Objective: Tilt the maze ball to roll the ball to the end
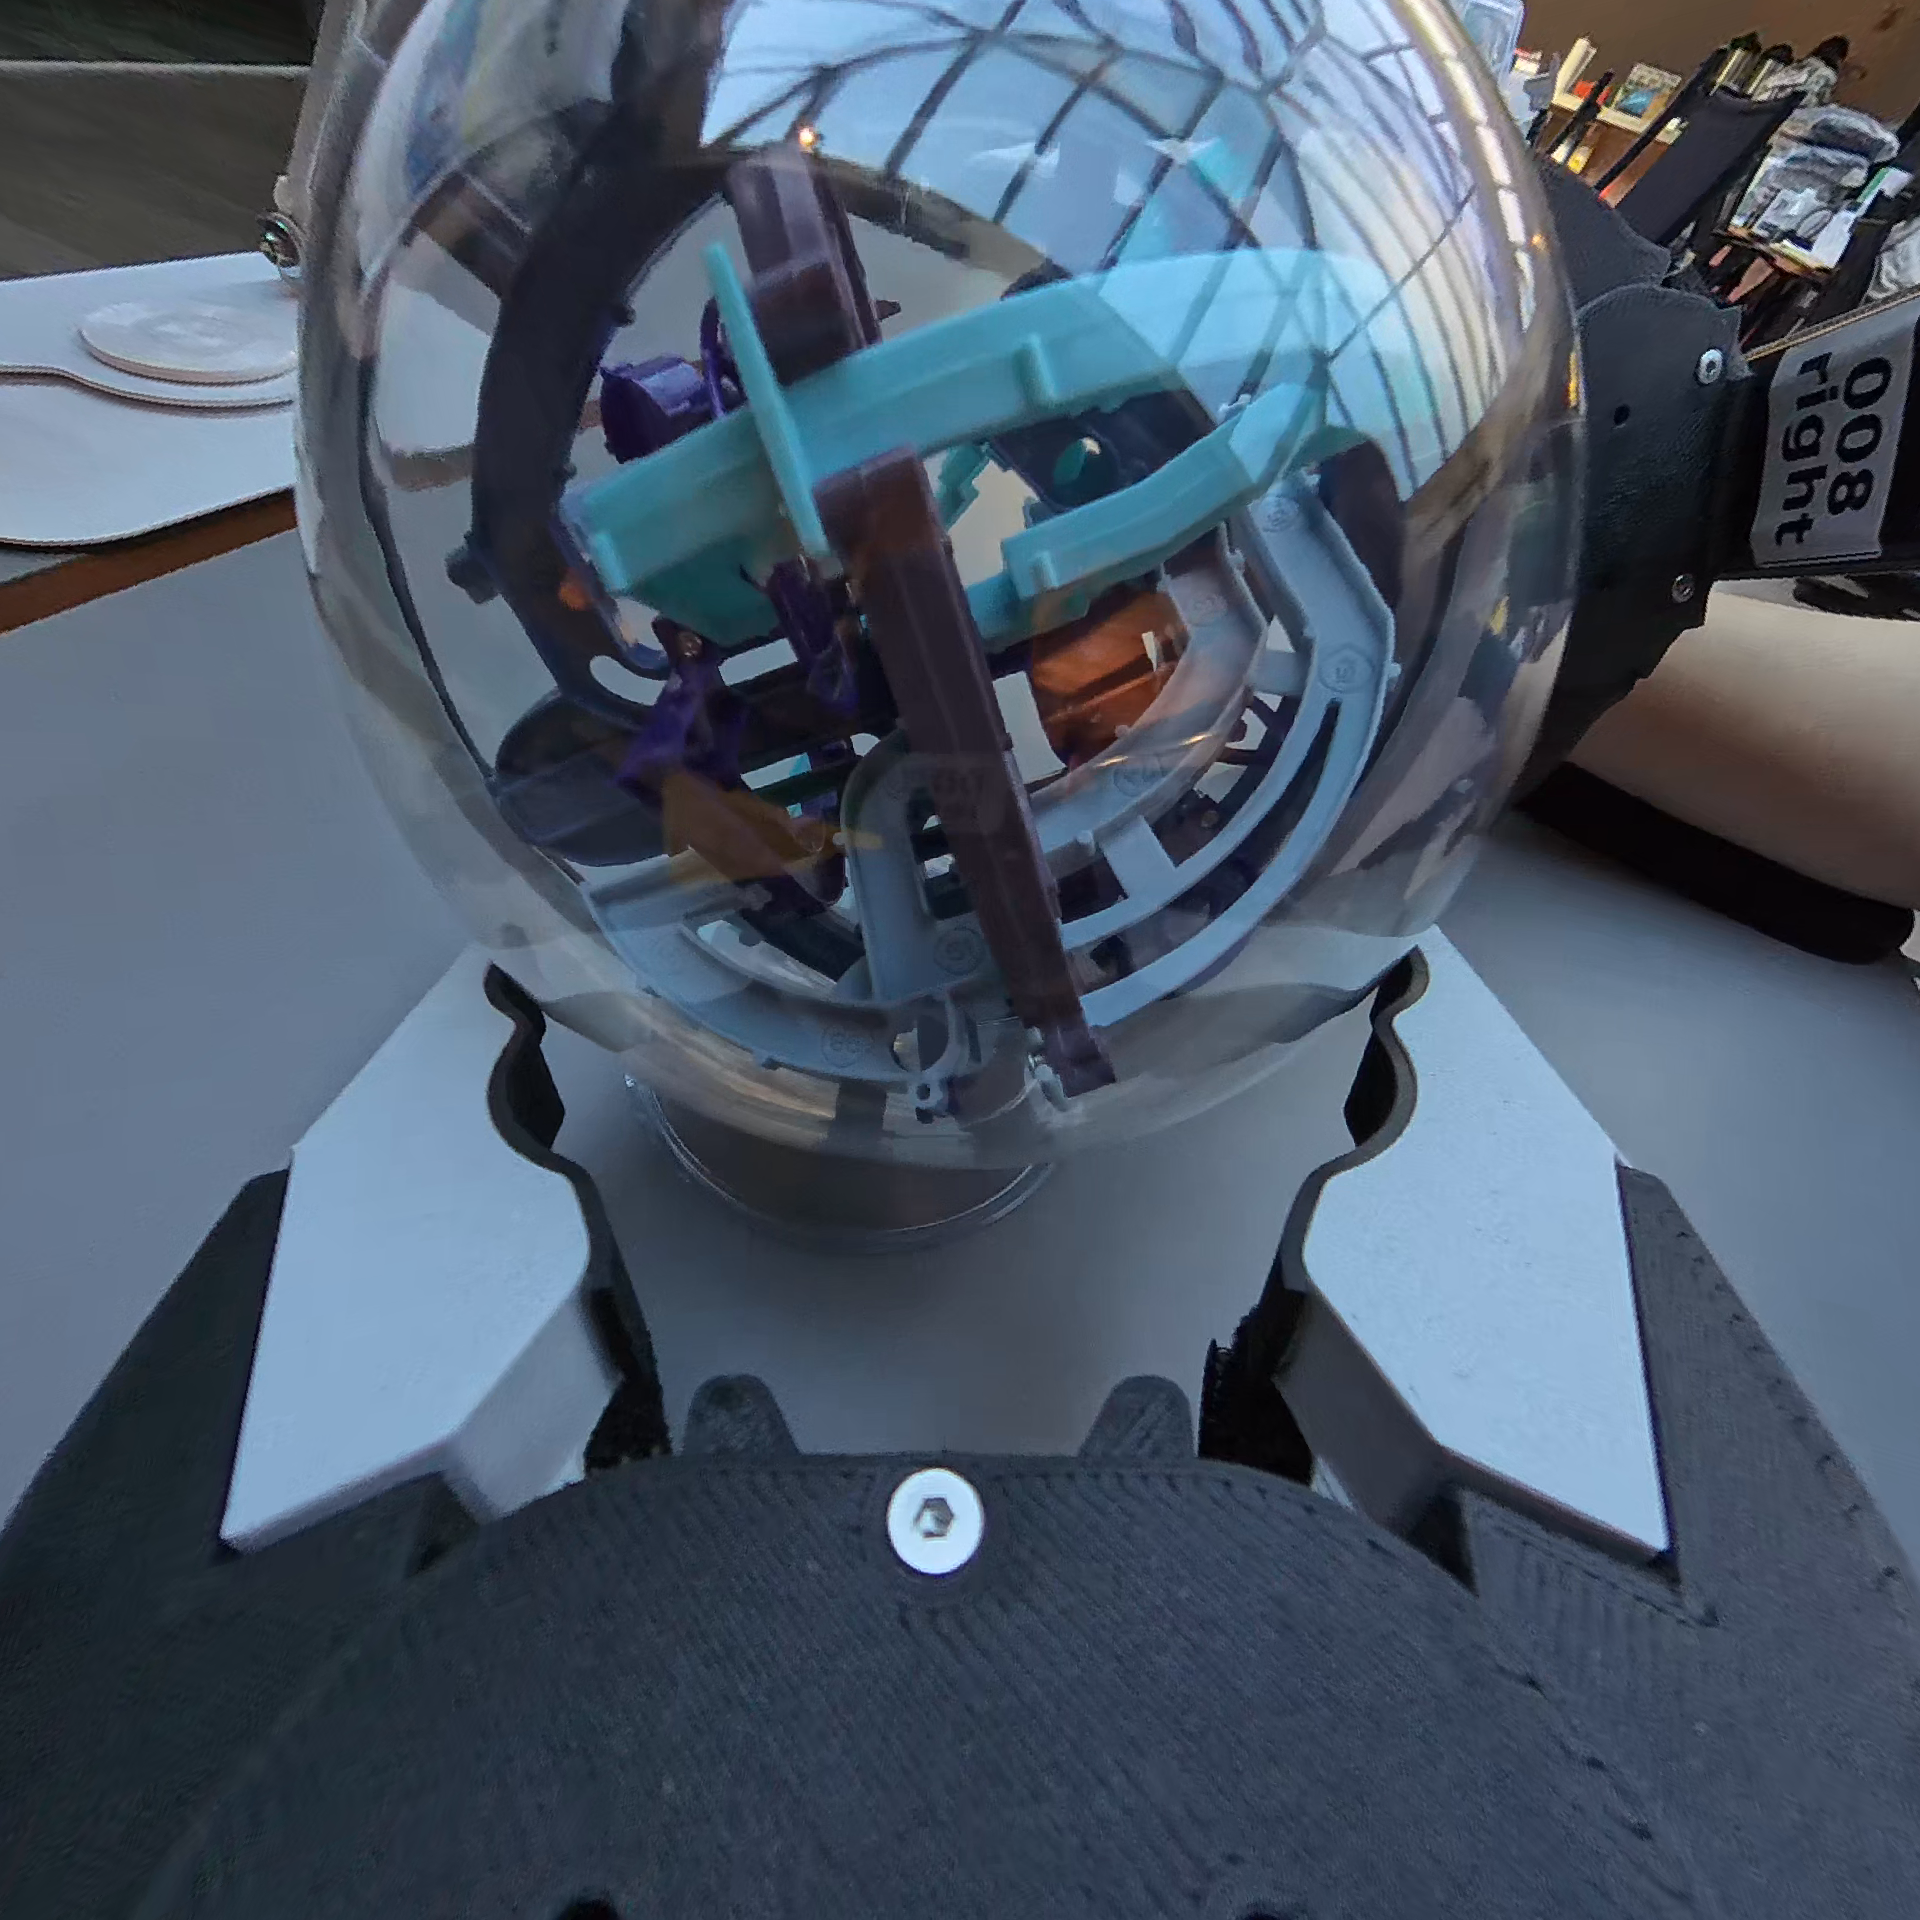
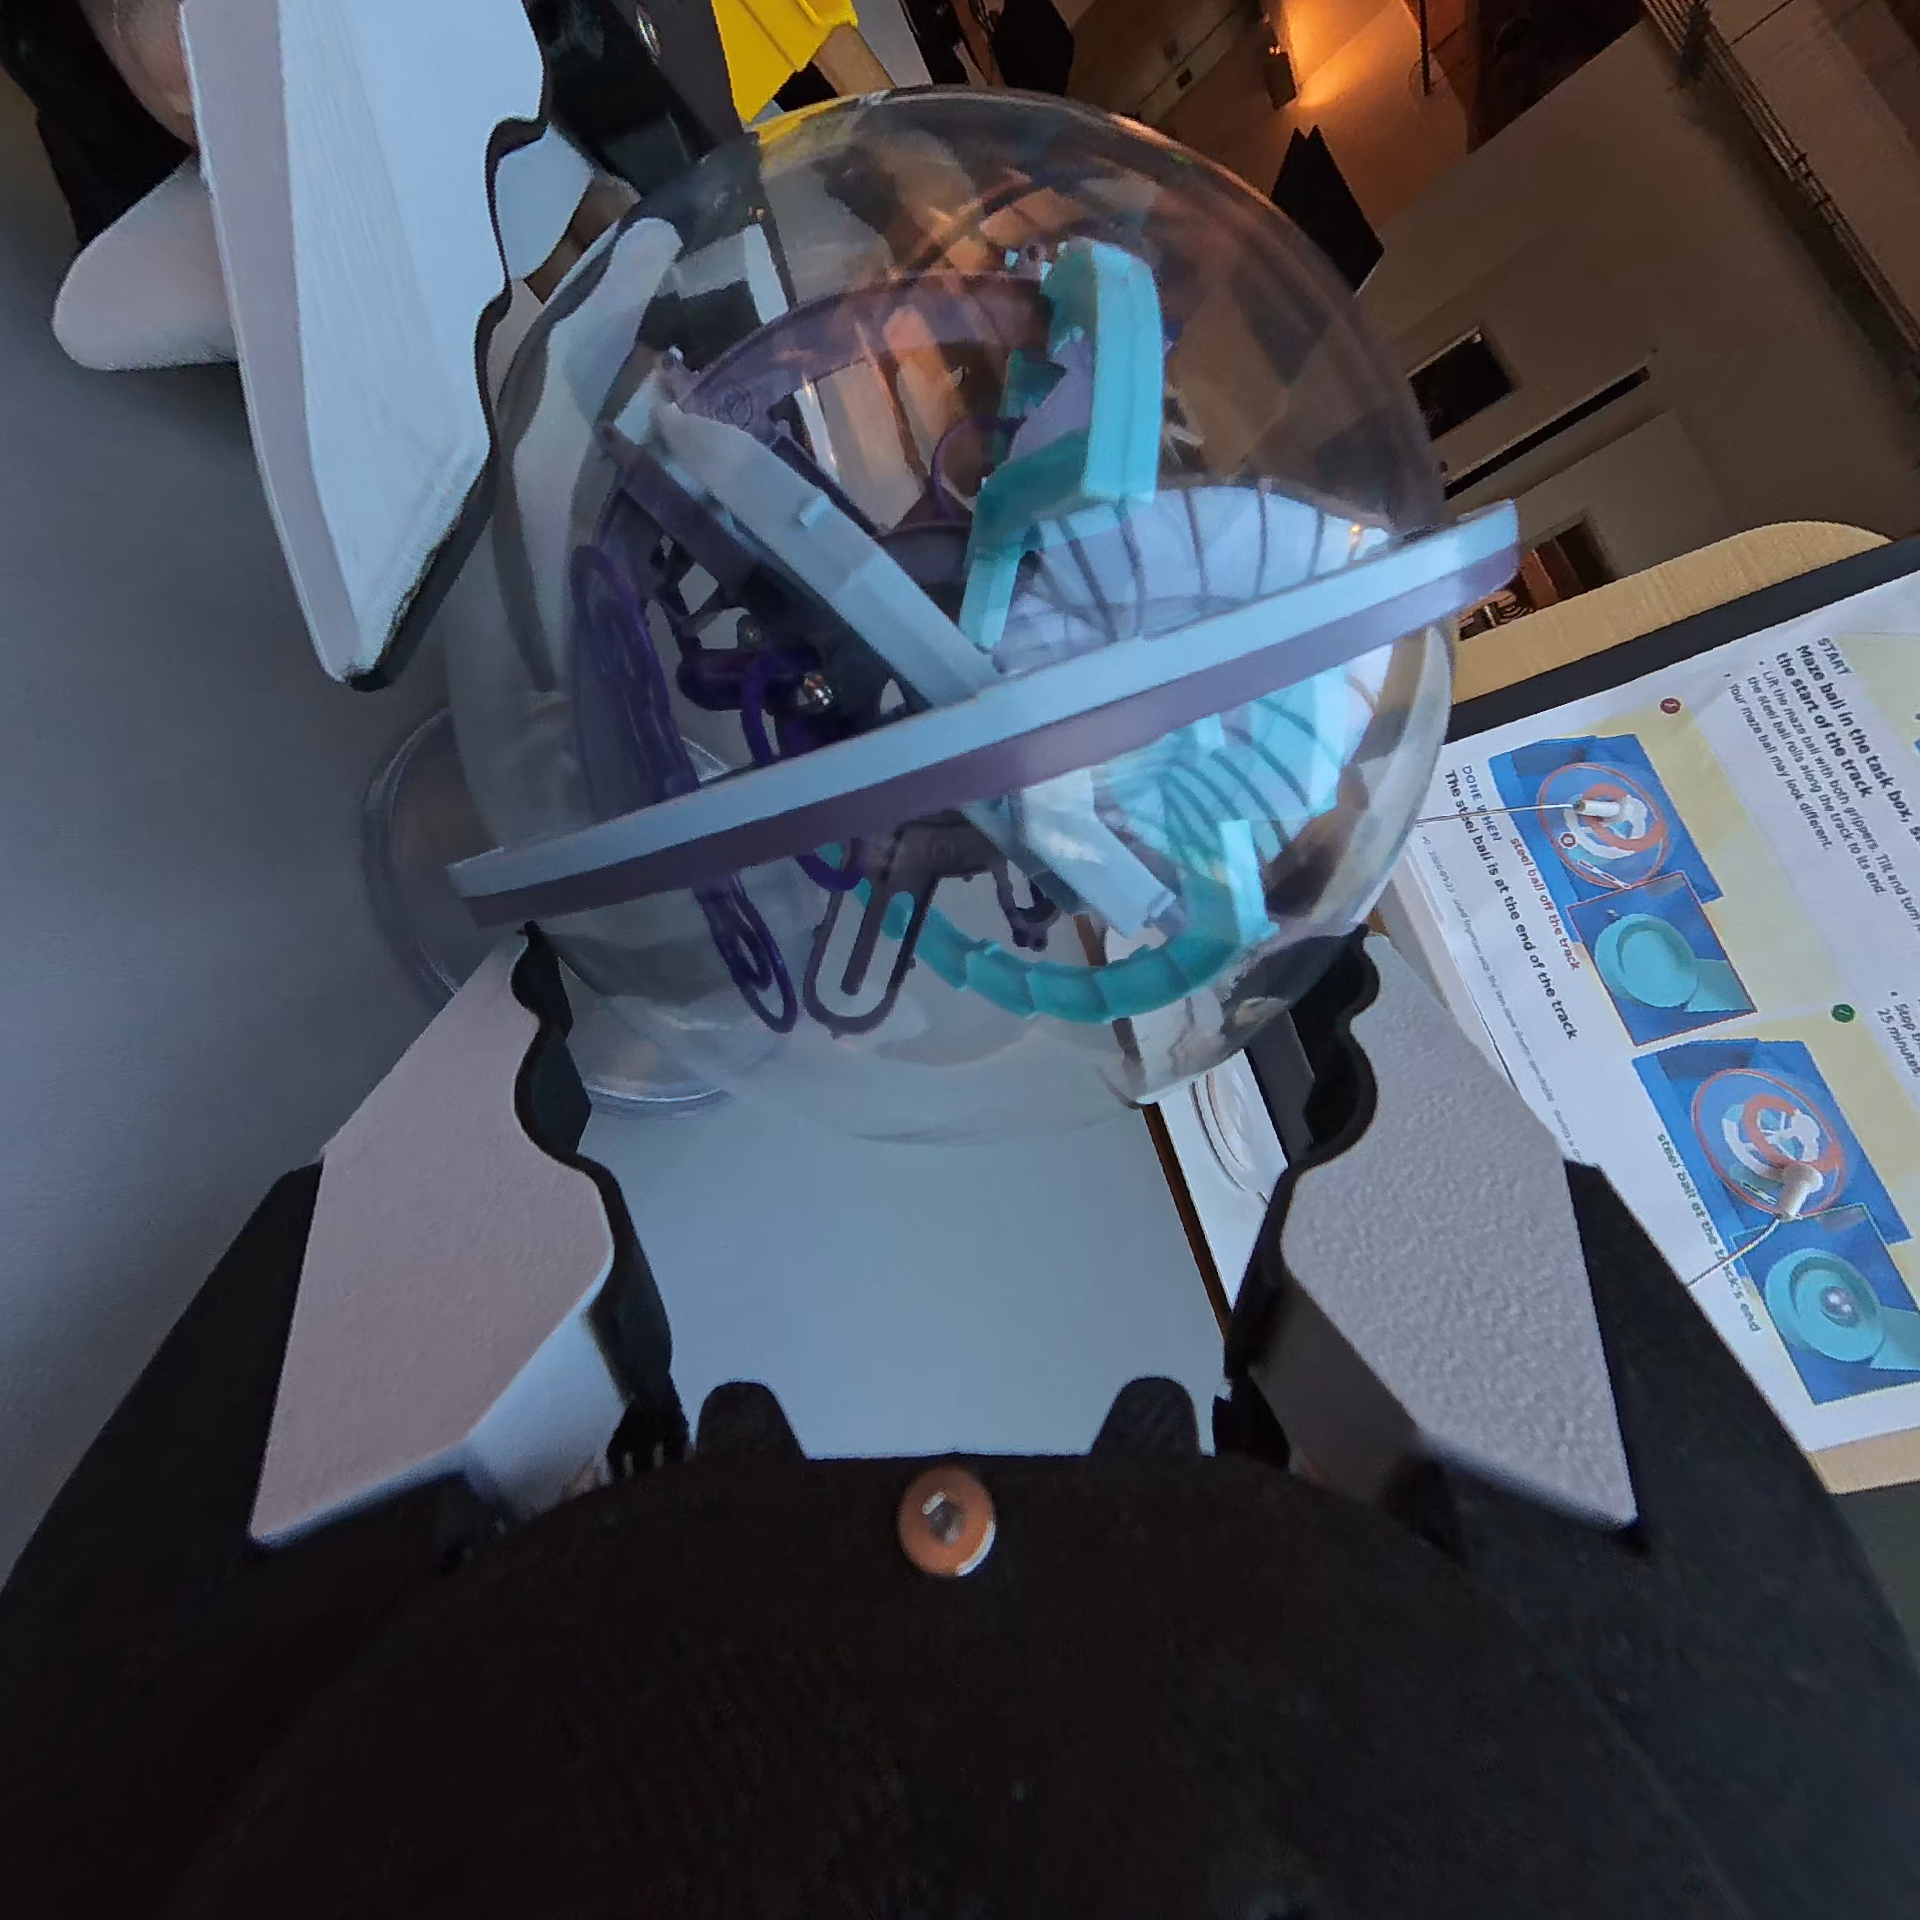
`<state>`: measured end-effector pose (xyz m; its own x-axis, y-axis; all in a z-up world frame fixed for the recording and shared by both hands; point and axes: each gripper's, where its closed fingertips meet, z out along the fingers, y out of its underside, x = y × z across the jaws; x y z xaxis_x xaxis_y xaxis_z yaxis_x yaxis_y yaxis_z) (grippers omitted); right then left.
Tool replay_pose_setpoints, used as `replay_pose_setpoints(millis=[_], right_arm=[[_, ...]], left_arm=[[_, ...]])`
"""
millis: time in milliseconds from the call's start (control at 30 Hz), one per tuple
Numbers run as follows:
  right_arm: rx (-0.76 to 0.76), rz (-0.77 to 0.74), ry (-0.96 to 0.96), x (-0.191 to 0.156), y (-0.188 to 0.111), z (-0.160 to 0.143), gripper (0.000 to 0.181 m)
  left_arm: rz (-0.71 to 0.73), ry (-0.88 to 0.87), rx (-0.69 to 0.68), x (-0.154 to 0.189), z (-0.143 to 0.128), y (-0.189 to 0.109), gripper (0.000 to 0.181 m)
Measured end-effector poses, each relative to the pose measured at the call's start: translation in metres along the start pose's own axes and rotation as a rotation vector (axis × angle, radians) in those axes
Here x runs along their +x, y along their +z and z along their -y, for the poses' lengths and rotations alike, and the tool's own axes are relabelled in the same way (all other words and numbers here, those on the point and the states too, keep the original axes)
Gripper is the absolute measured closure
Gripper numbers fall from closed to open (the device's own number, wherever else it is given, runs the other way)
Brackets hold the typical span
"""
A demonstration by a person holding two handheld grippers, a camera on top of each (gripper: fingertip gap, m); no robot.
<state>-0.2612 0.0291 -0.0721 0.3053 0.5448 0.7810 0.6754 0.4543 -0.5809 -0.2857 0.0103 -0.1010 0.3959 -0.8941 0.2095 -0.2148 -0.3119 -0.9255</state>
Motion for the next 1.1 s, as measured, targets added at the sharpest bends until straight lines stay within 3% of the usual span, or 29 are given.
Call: replay_pose_setpoints(millis=[1100], right_arm=[[-0.007,0.0,0.049,0.0034,0.0018,-0.0048,0.038]], left_arm=[[-0.016,-0.043,0.017,-0.0016,0.0061,0.0046,0.026]])
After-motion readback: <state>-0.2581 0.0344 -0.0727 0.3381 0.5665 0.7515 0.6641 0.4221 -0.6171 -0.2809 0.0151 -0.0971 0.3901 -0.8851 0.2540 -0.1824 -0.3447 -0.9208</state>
